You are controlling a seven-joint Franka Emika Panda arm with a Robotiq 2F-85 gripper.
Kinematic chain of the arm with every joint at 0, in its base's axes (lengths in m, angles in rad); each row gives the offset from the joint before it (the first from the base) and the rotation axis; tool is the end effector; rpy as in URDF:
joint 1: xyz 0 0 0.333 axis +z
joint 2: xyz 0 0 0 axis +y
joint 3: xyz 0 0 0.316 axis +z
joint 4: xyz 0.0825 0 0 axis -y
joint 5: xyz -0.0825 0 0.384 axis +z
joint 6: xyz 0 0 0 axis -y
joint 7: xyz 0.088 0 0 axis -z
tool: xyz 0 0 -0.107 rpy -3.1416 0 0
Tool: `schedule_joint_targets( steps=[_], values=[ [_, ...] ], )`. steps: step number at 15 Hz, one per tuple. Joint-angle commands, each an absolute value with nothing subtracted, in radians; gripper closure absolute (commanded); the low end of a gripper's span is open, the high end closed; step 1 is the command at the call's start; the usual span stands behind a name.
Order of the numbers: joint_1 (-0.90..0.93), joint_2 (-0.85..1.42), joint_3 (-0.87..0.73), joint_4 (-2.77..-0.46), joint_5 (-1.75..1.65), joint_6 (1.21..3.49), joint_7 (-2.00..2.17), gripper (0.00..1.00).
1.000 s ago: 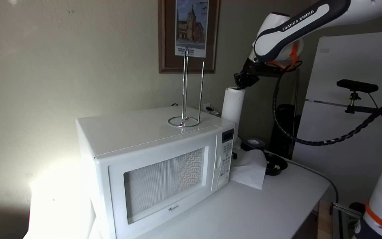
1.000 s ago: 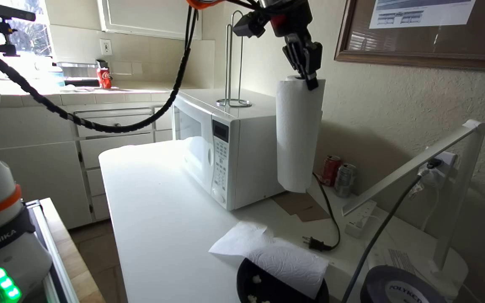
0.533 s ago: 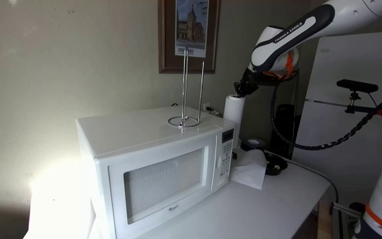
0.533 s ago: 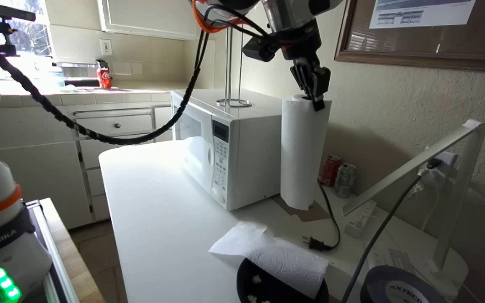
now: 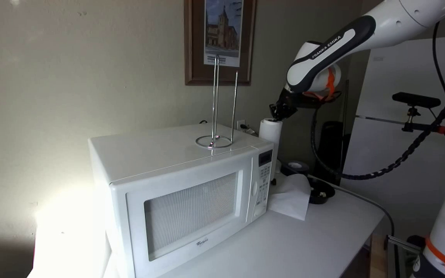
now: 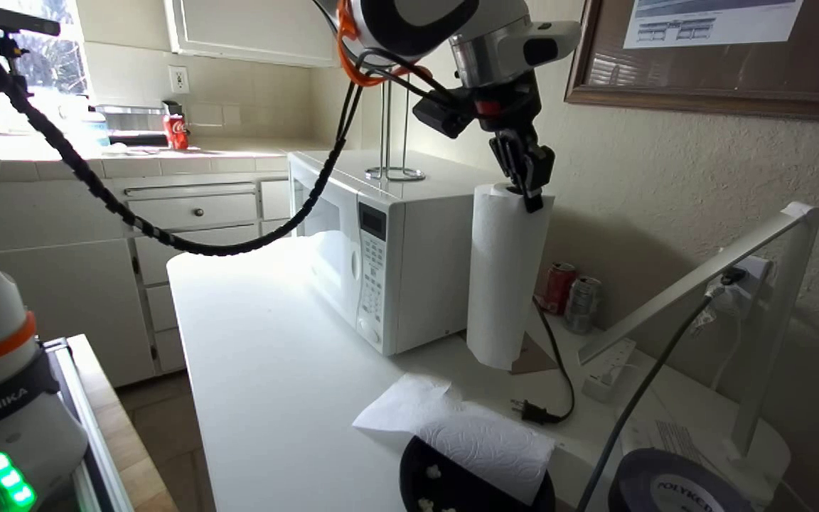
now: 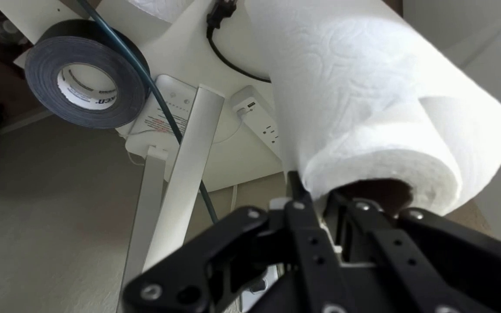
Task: Remove the paper towel roll from the silver stand.
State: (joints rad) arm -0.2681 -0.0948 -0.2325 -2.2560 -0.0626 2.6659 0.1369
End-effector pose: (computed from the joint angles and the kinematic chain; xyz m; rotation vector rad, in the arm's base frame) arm 0.4790 -0.2624 0.4576 2.8122 -0.8604 0.7368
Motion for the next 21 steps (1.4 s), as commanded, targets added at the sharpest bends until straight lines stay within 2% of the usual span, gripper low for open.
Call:
schedule_joint_targets(
  steps=[1, 9, 10, 11, 12, 19, 21],
  values=[
    [-0.261, -0.062, -0.238, -2.272, -0.038, 2.722, 0.108, 0.96],
    [-0.260, -0.006, -0.239, -2.275, -0.028, 2.773, 0.109, 0.96],
    [-0.260, -0.002, -0.239, -2.274, -0.026, 2.774, 0.109, 0.61],
    [-0.260, 0.001, -0.239, -2.273, -0.025, 2.775, 0.108, 0.60],
    [-0.260, 0.004, -0.239, -2.272, -0.026, 2.776, 0.108, 0.54],
    [-0.259, -0.007, -0.238, -2.257, -0.022, 2.756, 0.112, 0.02],
    [-0.257, -0.028, -0.236, -2.242, -0.016, 2.738, 0.113, 0.00]
  ],
)
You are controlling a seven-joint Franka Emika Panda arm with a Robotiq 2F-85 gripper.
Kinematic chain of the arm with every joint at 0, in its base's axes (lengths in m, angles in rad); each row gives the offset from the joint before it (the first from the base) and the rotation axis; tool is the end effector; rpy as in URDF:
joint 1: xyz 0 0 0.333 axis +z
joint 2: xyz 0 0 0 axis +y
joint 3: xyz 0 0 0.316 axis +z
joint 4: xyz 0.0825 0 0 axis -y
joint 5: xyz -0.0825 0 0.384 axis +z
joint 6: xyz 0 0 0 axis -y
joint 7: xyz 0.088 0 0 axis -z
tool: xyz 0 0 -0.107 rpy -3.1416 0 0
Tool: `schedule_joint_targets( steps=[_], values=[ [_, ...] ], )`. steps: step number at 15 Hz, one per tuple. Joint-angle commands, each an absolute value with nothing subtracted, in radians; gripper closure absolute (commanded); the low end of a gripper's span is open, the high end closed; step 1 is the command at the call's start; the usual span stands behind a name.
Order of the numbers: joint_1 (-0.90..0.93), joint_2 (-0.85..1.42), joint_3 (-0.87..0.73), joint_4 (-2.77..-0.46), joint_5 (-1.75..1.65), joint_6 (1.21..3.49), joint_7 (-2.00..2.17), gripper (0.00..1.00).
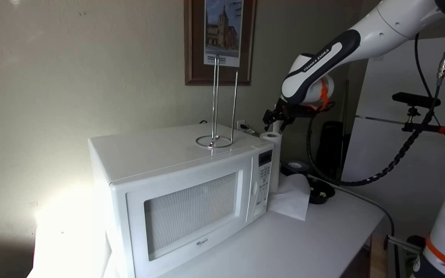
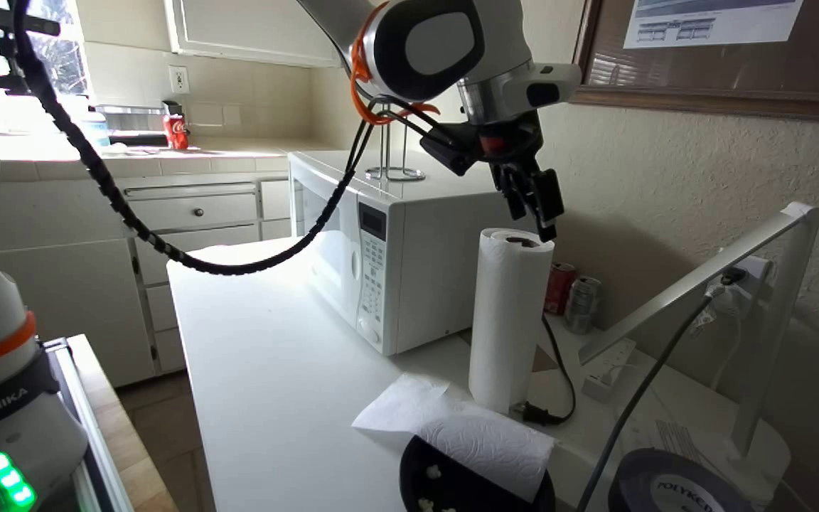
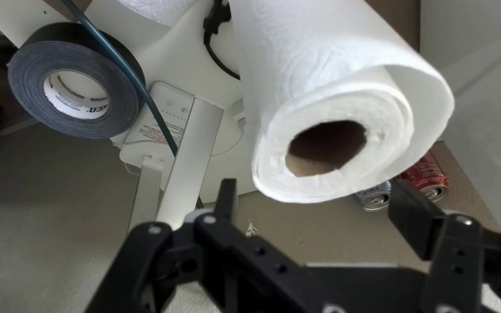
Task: Remove the paper towel roll from the silver stand.
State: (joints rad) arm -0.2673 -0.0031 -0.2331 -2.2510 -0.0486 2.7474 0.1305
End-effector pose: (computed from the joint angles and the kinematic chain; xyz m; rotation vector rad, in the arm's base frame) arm 0.4931 -0.2675 0.4211 2.8067 -0.8543 0.7274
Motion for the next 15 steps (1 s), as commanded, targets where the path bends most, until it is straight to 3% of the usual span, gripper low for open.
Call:
schedule_joint_targets(
  steps=[1, 6, 12, 15],
  values=[
    [-0.257, -0.040, -0.236, -2.234, -0.013, 2.729, 0.112, 0.00],
    [-0.255, -0.116, -0.232, -2.168, -0.022, 2.616, 0.119, 0.00],
    [-0.250, -0.198, -0.220, -2.057, -0.026, 2.254, 0.147, 0.00],
    [-0.255, -0.222, -0.208, -2.041, -0.077, 2.187, 0.163, 0.00]
  ],
)
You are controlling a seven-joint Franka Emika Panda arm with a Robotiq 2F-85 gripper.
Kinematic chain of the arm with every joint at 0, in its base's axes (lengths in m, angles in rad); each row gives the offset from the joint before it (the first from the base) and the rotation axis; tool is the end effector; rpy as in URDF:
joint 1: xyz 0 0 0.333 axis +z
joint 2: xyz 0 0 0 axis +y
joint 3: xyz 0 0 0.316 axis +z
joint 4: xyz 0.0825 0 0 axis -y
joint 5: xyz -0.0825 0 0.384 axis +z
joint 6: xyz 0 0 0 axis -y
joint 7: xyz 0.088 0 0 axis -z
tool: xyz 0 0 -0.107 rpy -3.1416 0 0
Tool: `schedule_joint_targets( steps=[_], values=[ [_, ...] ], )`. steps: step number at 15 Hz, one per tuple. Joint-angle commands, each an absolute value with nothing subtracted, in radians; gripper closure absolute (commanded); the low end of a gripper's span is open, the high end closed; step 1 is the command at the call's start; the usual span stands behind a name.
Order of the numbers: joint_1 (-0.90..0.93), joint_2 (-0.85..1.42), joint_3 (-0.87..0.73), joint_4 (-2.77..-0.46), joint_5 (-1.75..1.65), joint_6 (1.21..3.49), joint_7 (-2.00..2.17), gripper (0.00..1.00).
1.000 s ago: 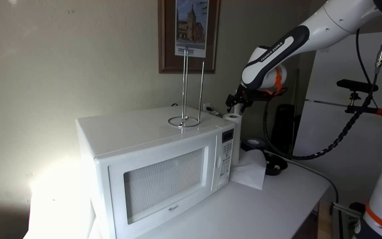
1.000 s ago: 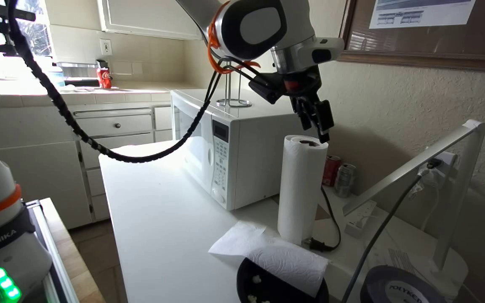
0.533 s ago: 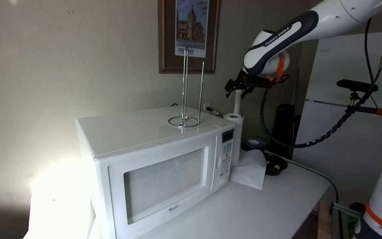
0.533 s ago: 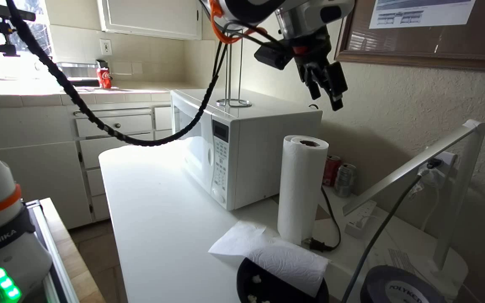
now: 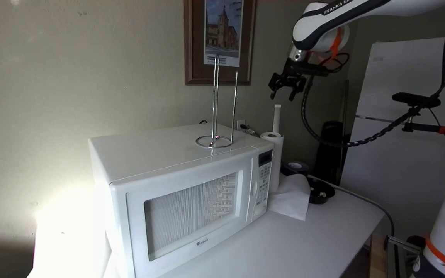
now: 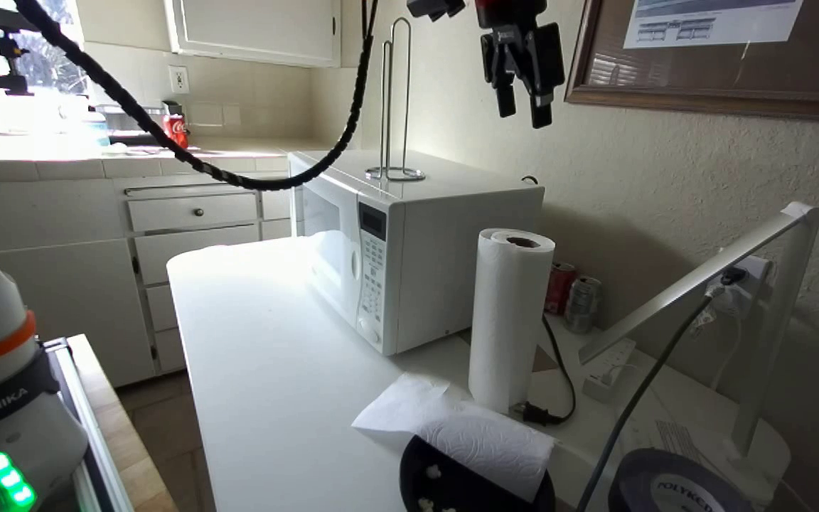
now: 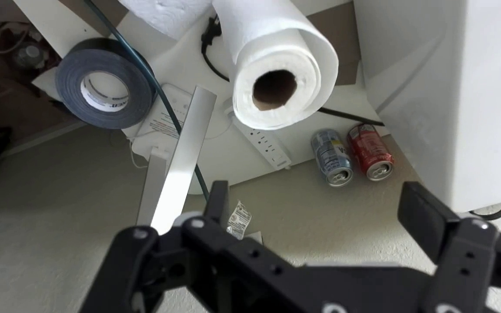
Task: Remove the paper towel roll from the silver stand.
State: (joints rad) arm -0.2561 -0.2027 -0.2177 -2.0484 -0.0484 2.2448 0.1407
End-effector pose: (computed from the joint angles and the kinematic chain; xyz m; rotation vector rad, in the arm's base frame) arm 0.4700 -0.2514 0.5672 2.8857 -0.8867 0.5954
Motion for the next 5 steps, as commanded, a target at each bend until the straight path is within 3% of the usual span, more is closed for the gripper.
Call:
schedule_joint_targets(
  steps=[1, 5],
  values=[
    [-0.253, -0.208, -0.219, -2.037, -0.053, 2.220, 0.140, 0.00],
    [-0.253, -0.216, -0.215, -2.036, -0.060, 2.208, 0.140, 0.00]
  ],
)
